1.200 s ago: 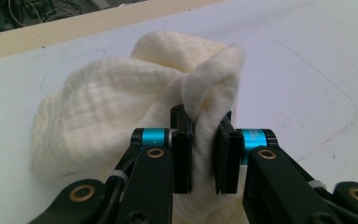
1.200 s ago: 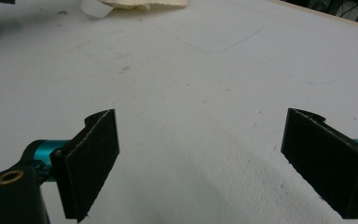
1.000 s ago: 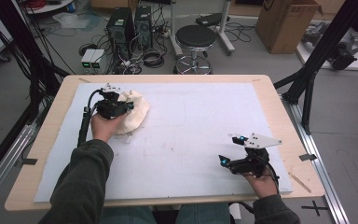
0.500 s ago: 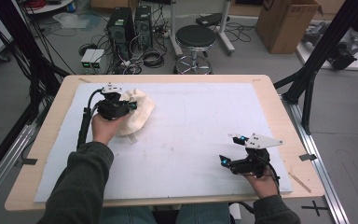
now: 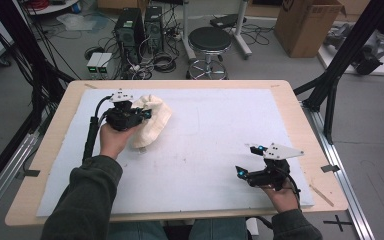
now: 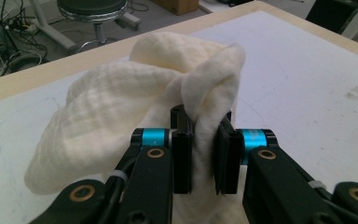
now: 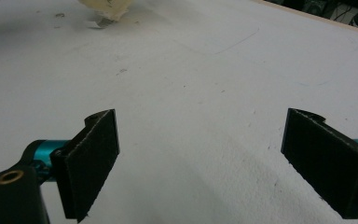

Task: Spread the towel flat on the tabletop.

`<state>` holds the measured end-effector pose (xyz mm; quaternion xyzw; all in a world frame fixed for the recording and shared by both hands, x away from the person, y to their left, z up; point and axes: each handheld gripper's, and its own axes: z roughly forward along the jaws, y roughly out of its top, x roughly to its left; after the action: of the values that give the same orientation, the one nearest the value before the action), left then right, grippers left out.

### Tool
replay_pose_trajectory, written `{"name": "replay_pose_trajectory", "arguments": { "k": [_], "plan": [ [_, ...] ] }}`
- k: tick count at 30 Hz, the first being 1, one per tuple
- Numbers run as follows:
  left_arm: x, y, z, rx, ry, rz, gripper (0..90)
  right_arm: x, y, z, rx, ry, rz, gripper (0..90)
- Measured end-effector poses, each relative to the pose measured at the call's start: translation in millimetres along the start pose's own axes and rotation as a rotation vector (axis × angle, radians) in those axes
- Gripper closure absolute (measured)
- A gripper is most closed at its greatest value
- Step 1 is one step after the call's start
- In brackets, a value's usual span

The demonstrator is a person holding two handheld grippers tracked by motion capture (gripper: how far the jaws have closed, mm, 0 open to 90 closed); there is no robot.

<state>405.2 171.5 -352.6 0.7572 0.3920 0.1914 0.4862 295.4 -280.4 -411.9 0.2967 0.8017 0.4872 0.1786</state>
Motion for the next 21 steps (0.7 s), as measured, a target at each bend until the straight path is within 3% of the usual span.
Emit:
{"name": "replay_pose_trajectory", "arguments": {
  "k": [6,14,21],
  "plan": [
    [-14.6,3.4,-0.7,-0.014,-0.042,0.016,79.5,0.5,0.4,0.5,0.001,-0.001,-0.002,10.6],
    [-41.5,6.1,0.0,-0.016,-0.11,0.071,79.5,1.1,-0.1,-0.4,-0.002,-0.004,-0.002,10.5],
    [-62.2,3.7,6.9,0.007,-0.157,0.099,79.4,1.1,-0.5,-2.0,-0.006,-0.006,0.002,10.5]
  ]
}}
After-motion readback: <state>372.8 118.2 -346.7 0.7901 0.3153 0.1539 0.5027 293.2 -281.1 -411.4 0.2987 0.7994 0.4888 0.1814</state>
